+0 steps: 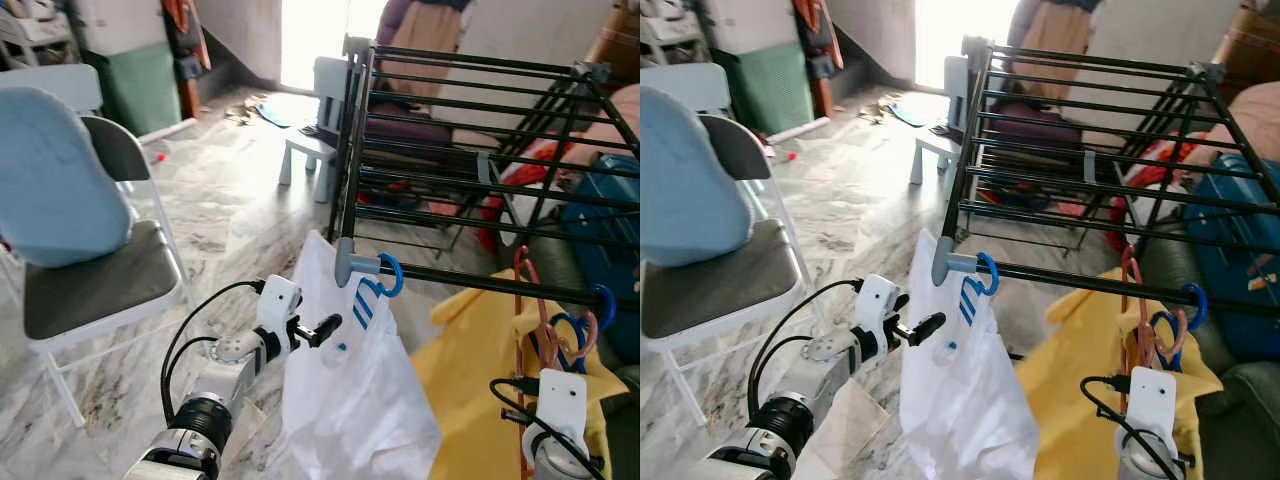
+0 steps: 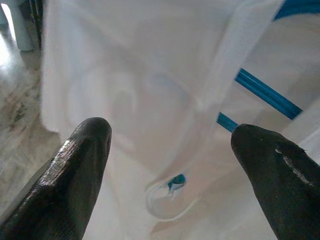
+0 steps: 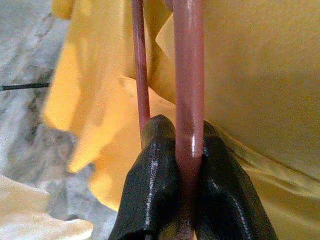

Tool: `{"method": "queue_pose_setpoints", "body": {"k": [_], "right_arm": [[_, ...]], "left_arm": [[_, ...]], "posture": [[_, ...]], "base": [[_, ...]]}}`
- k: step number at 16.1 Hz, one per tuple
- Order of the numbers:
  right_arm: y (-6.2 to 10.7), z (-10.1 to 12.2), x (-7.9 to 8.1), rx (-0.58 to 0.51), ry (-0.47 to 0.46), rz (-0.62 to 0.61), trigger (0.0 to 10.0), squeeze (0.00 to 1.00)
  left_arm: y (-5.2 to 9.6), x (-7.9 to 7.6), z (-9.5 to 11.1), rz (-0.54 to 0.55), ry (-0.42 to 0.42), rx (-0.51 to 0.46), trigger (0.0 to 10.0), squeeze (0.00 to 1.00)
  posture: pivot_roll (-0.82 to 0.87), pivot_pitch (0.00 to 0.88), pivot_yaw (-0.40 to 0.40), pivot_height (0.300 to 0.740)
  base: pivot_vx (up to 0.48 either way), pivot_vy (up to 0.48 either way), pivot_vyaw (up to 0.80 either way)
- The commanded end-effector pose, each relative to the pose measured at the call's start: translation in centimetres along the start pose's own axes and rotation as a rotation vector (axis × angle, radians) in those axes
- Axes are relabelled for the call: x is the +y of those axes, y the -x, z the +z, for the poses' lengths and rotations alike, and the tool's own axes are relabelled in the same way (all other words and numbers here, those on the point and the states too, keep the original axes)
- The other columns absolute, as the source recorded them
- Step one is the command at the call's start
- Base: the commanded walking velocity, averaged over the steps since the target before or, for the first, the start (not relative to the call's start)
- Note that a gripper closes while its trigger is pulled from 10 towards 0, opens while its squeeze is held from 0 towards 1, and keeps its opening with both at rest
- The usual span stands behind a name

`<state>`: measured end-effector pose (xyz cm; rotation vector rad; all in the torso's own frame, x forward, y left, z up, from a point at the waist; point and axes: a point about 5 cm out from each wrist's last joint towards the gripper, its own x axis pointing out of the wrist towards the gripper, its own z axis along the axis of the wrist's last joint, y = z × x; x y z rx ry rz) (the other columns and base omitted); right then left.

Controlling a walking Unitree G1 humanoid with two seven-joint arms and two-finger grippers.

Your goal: Hang hanger

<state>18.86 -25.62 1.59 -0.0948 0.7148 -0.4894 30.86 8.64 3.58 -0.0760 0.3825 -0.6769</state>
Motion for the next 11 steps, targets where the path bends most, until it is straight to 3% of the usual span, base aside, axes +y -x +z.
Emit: {"method": "queue_pose_setpoints", "body": {"k": [1,4,8,11], "right_arm": [[-0.2,0.8,-0.9,-0.021,0.009,-0.049,10.0,0.0],[-0.1,-0.3,-3.0,0.029,-0.028,-0.151,10.0,0.0],[0.4,-0.5,-7.1,0.014,-0.042,-0.303,10.0,0.0],[0.6,-0.8,-9.0,0.021,-0.056,-0.342,10.0,0.0]], "left_arm": [[-0.3,0.0,0.9,-0.007,-0.02,-0.013,10.0,0.0],[-0.2,0.2,0.8,-0.002,-0.028,-0.006,10.0,0.0],[-0.3,0.1,0.8,-0.011,-0.04,0.006,10.0,0.0],[-0.4,0.0,0.8,-0.017,-0.046,0.011,10.0,0.0]], "posture": [[0.05,0.0,-0.085,0.74],[0.05,0.0,-0.084,0.74],[0.04,0.0,-0.07,0.74],[0.03,0.0,-0.064,0.74]], "base": [[0.0,0.0,0.0],[0.0,0.0,0.0],[0.0,0.0,0.0],[0.0,0.0,0.0]]}}
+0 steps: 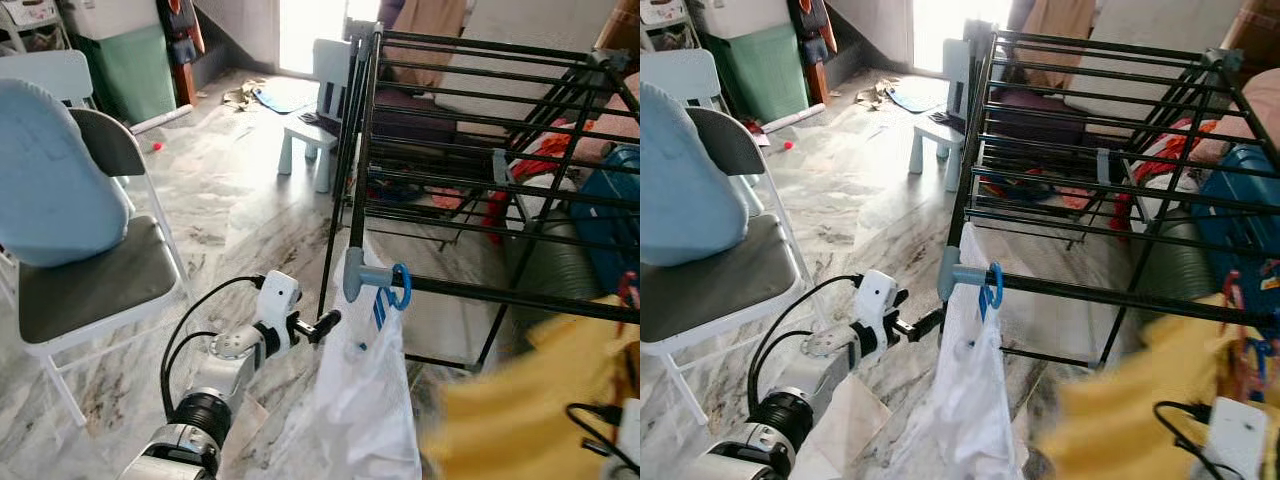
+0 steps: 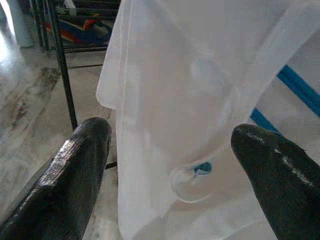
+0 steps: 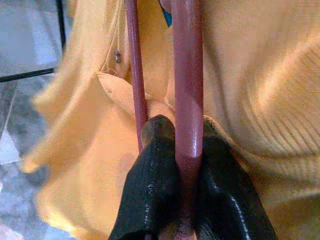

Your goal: Hang hanger

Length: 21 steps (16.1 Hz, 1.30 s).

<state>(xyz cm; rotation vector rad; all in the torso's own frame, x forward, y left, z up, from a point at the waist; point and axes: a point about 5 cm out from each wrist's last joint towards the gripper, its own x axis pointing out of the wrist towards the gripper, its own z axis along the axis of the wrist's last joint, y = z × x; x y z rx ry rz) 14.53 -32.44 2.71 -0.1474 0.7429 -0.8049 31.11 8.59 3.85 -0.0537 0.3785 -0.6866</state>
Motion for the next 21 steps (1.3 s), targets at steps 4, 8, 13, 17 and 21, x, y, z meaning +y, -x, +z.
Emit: {"method": "queue_pose_setpoints", "body": {"k": [4,8,13,17,21], "right_arm": [[-0.4,0.3,-1.4,-0.015,-0.021,-0.018,10.0,0.0],[0.6,1.1,2.0,-0.099,0.044,0.145,10.0,0.0],[2.3,0.7,5.7,-0.153,0.151,0.34,10.0,0.0],[3.3,2.4,6.9,-0.237,0.199,0.423,10.0,0.0],[4.1,4.4,8.1,-0.283,0.171,0.474,10.0,0.0]], "left_arm": [[-0.3,-0.1,0.4,-0.014,-0.034,0.015,10.0,0.0],[-0.2,0.1,0.4,-0.004,-0.04,0.015,10.0,0.0],[-0.2,0.1,0.3,0.004,-0.037,0.015,10.0,0.0],[-0.3,-0.1,0.2,-0.002,-0.034,0.018,10.0,0.0],[-0.3,-0.3,0.2,-0.006,-0.034,0.019,10.0,0.0]], "posture": [[0.03,0.0,-0.058,0.74],[0.04,0.0,-0.063,0.74],[0.04,0.0,-0.071,0.74],[0.04,0.0,-0.073,0.74],[0.04,0.0,-0.075,0.74]], "base": [[0.0,0.0,0.0],[0.0,0.0,0.0],[0.0,0.0,0.0],[0.0,0.0,0.0],[0.0,0.0,0.0]]}}
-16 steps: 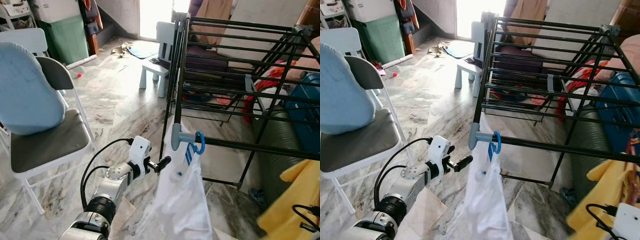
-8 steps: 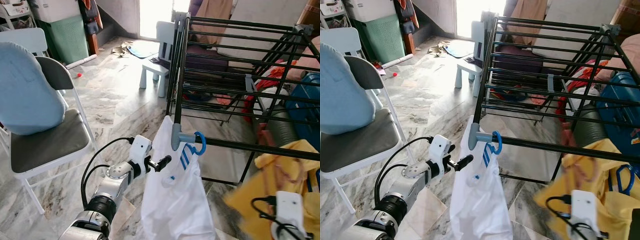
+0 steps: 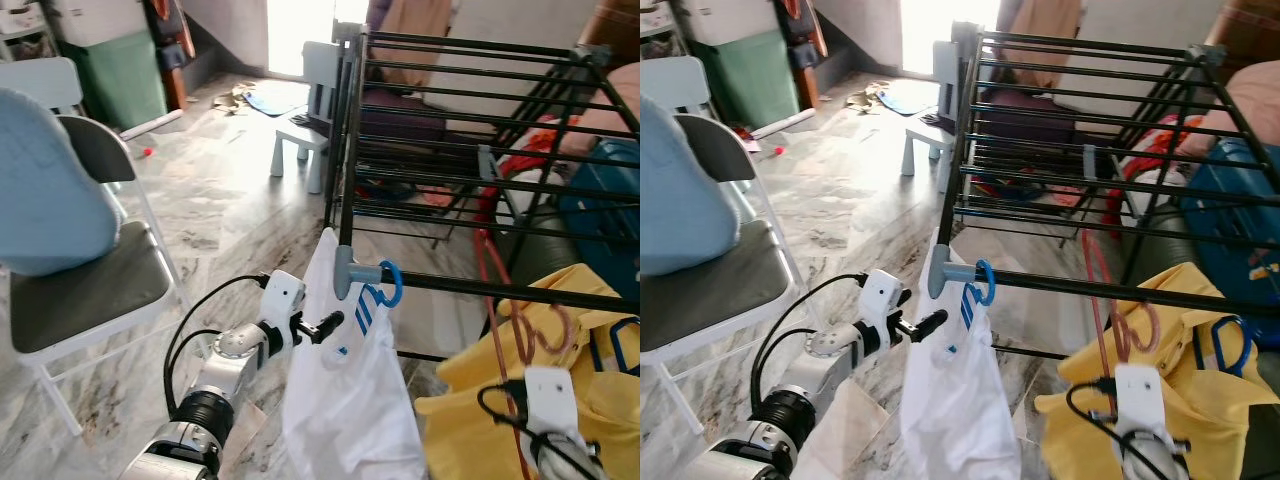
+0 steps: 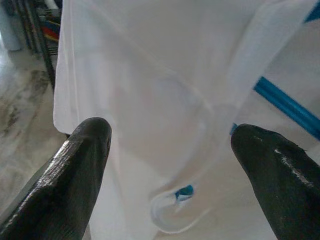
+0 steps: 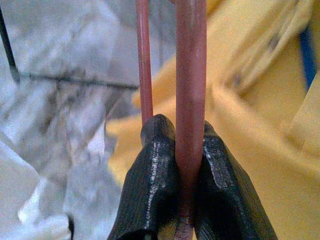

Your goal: Hang hanger

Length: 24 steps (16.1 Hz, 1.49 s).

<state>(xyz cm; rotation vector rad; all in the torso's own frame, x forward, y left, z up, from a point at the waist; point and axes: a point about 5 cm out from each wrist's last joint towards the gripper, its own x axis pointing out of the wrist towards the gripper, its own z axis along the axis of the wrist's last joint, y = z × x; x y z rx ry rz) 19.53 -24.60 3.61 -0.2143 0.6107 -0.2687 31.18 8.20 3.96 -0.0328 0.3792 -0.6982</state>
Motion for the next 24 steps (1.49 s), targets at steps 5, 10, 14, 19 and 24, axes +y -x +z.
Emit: {"method": "queue_pose_setpoints", "body": {"k": [5,10,14,19,24], "right_arm": [[-1.2,4.3,-0.2,-0.071,-0.078,0.014,10.0,0.0],[-2.3,3.9,1.8,0.076,-0.201,0.089,10.0,0.0],[-2.4,2.8,1.7,0.139,-0.184,0.112,10.0,0.0],[-1.9,1.9,1.9,0.161,-0.151,0.138,10.0,1.0],[-1.4,1.0,1.4,0.163,-0.124,0.114,10.0,1.0]], "left_arm": [[-0.1,-0.1,-0.1,0.001,-0.01,0.012,10.0,0.0],[-0.2,-0.5,-0.2,-0.006,-0.007,0.013,10.0,0.0],[-0.1,-0.4,-0.4,0.002,-0.001,0.016,10.0,0.0],[-0.1,-0.6,-0.6,-0.008,-0.002,0.023,10.0,0.0],[-0.1,-0.5,-0.5,-0.006,-0.006,0.026,10.0,0.0]], "posture": [[0.04,0.0,-0.081,0.74],[0.06,0.0,-0.1,0.74],[0.06,0.0,-0.108,0.74],[0.05,0.0,-0.104,0.74],[0.05,0.0,-0.102,0.74]], "base": [[0.0,0.0,0.0],[0.0,0.0,0.0],[0.0,0.0,0.0],[0.0,0.0,0.0],[0.0,0.0,0.0]]}}
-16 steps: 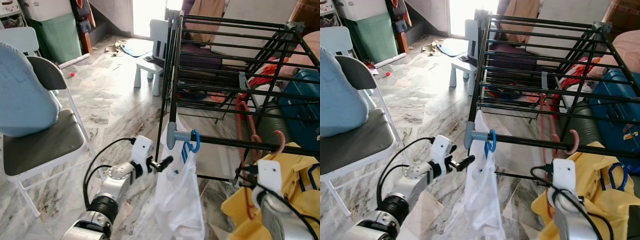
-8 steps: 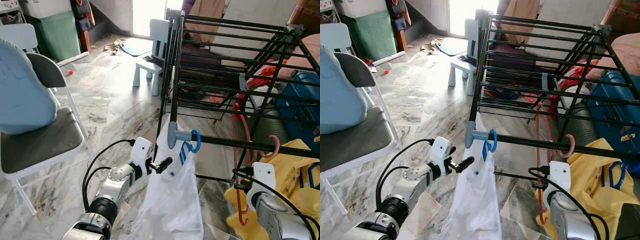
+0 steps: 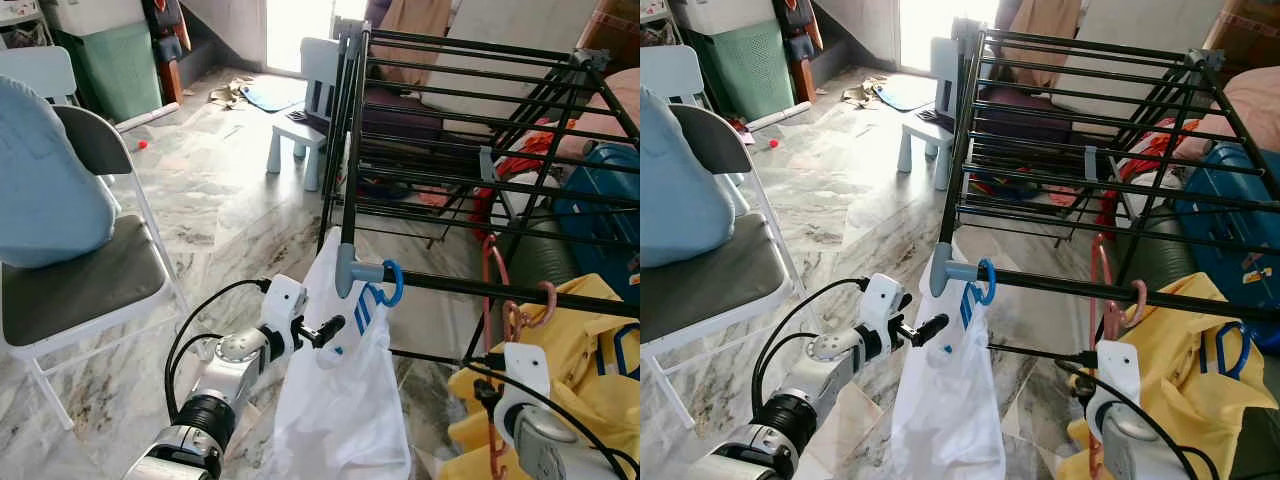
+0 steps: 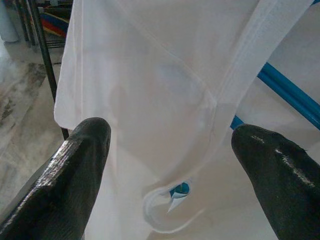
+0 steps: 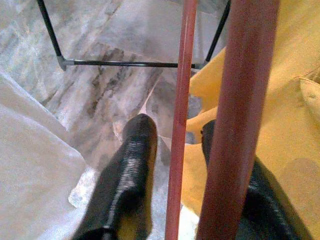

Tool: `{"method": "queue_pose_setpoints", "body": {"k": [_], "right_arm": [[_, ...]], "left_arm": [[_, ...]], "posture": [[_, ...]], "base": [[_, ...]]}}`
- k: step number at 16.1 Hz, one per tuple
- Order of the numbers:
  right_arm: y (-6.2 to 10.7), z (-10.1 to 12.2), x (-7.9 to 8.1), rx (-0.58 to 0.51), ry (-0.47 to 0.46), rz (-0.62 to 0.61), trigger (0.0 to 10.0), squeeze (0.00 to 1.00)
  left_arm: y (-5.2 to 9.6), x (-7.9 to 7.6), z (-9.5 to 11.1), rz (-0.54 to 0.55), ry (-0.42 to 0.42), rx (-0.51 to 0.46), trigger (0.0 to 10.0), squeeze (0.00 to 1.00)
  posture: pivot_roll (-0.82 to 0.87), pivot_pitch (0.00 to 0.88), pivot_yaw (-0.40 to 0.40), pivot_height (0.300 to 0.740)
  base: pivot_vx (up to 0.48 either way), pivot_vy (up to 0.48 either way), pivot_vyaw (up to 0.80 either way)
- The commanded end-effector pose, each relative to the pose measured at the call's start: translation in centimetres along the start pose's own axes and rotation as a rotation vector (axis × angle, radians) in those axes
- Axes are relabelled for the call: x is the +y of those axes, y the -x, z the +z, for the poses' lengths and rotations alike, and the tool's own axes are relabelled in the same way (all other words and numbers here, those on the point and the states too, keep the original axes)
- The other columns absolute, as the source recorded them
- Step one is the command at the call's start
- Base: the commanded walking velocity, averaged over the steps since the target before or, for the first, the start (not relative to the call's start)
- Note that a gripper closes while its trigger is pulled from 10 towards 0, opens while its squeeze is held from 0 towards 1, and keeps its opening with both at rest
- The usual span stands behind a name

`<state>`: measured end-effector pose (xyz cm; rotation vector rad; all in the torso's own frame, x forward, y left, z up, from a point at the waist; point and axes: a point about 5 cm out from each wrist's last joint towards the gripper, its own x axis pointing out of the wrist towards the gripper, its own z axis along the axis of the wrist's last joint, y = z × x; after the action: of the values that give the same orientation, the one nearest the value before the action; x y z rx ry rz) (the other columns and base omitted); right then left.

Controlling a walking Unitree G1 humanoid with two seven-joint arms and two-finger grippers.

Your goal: Hang hanger

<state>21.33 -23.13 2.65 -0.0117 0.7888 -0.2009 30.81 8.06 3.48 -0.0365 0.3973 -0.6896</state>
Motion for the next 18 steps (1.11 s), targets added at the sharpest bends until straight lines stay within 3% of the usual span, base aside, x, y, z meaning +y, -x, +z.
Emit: {"method": "queue_pose_setpoints", "body": {"k": [1,7,12,18], "right_arm": [[0.4,0.5,-0.7,-0.039,0.021,-0.038,10.0,1.0],[2.8,1.2,-1.7,-0.247,0.096,-0.109,10.0,1.0],[4.1,0.9,-1.9,-0.297,0.13,-0.133,10.0,1.0],[5.8,0.9,-2.8,-0.363,0.143,-0.263,10.0,1.0]], "left_arm": [[-0.1,-0.2,0.0,-0.012,-0.019,0.01,10.0,0.0],[0.3,0.4,0.2,-0.003,-0.026,0.0,10.0,0.0],[0.3,0.4,0.2,-0.007,-0.034,0.004,10.0,0.0],[0.2,0.0,0.1,-0.027,-0.043,0.007,10.0,0.0]], "posture": [[0.05,0.0,-0.102,0.74],[0.05,0.0,-0.091,0.74],[0.04,0.0,-0.082,0.74],[0.02,0.0,-0.075,0.74]], "base": [[0.0,0.0,0.0],[0.0,0.0,0.0],[0.0,0.0,0.0],[0.0,0.0,0.0]]}}
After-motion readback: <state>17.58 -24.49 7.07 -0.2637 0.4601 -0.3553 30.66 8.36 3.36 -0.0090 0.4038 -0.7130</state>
